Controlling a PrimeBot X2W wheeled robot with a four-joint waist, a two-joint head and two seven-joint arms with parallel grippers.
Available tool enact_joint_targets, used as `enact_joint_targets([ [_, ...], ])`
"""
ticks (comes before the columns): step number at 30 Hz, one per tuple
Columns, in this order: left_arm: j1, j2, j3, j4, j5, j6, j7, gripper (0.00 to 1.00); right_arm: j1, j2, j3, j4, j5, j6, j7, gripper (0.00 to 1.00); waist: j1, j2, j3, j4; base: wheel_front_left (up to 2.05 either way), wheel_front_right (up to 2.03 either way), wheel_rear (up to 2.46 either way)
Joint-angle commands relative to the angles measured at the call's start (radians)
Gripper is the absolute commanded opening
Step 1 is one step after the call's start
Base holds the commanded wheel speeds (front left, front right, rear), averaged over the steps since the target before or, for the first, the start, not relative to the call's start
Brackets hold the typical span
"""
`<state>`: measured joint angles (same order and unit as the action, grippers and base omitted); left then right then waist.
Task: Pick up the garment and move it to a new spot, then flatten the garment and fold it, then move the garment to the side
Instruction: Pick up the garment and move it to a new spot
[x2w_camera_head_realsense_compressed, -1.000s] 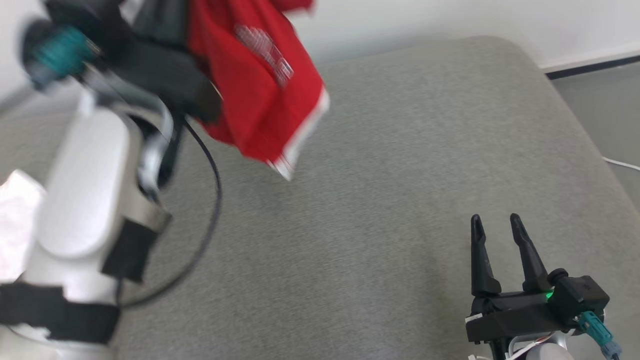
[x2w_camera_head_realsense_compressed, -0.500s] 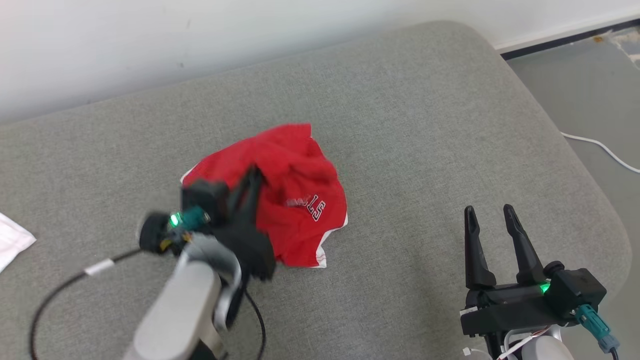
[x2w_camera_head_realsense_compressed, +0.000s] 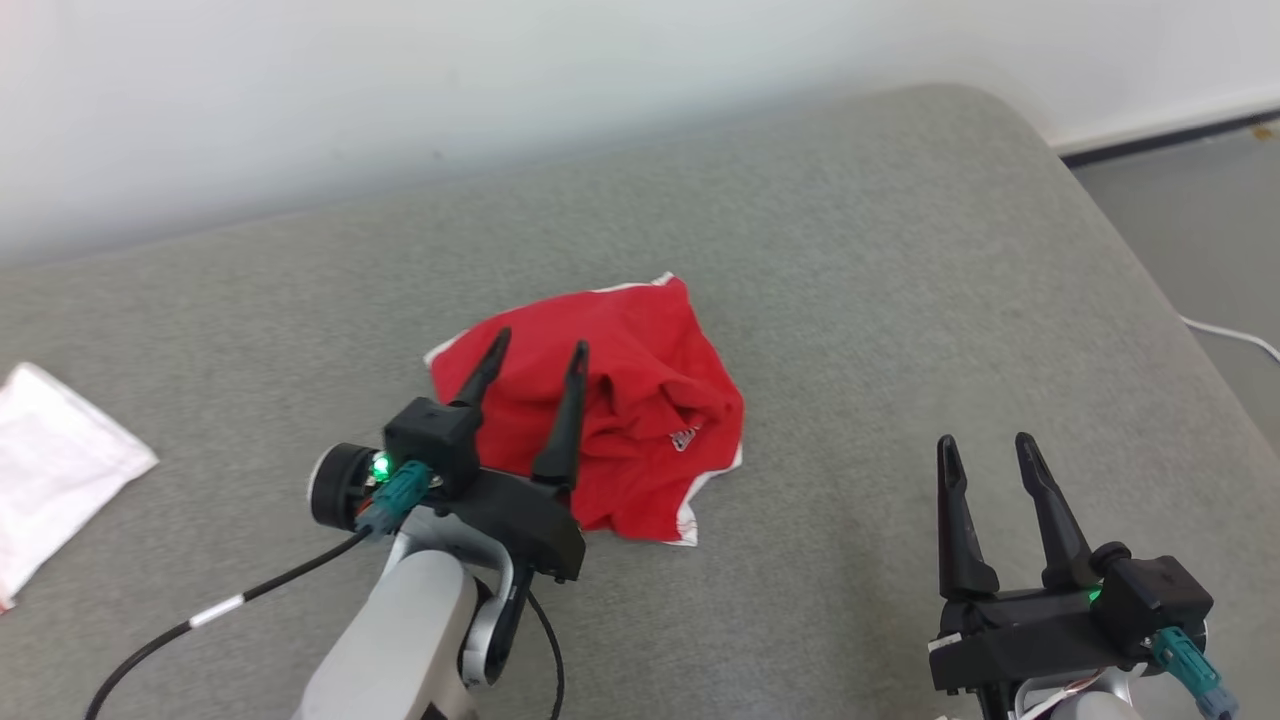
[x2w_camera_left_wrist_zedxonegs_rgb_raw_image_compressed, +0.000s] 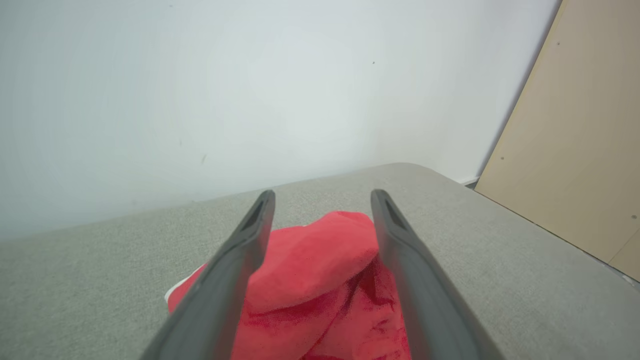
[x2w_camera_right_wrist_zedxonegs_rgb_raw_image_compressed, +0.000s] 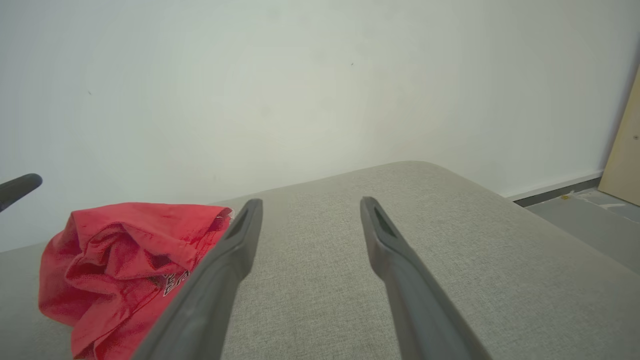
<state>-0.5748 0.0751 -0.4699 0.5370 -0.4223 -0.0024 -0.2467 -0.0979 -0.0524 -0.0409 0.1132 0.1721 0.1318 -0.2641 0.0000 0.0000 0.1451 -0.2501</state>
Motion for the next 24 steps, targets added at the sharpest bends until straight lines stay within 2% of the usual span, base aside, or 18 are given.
enact_joint_targets([
  [1,0.024,0.006,0.007,-0.013,0.002,0.007,-0.009,1.00,0.011,0.004,-0.002,-0.002,-0.008,-0.002,-0.001,1.00,0.0000,0.0000,-0.038,0.044,0.00,0.00,0.00],
  [10,0.127,0.122,0.110,-0.170,0.023,0.074,-0.020,1.00,0.053,0.004,-0.021,0.000,-0.027,-0.002,-0.001,1.00,0.0000,0.0000,-0.115,0.139,0.00,0.00,0.00],
  [15,0.241,0.176,0.200,-0.317,0.047,0.097,-0.019,1.00,0.071,0.003,-0.020,0.003,-0.026,-0.002,-0.001,1.00,0.0000,0.0000,-0.138,0.181,0.00,0.00,0.00],
  [20,0.378,0.191,0.279,-0.442,0.073,0.098,-0.019,1.00,0.084,0.004,-0.013,0.011,-0.016,-0.002,-0.001,1.00,0.0000,0.0000,-0.145,0.211,0.00,0.00,0.00],
  [24,0.489,0.170,0.331,-0.497,0.096,0.090,-0.019,1.00,0.092,0.004,-0.005,0.018,-0.013,-0.002,-0.001,1.00,0.0000,0.0000,-0.145,0.224,0.00,0.00,0.00],
])
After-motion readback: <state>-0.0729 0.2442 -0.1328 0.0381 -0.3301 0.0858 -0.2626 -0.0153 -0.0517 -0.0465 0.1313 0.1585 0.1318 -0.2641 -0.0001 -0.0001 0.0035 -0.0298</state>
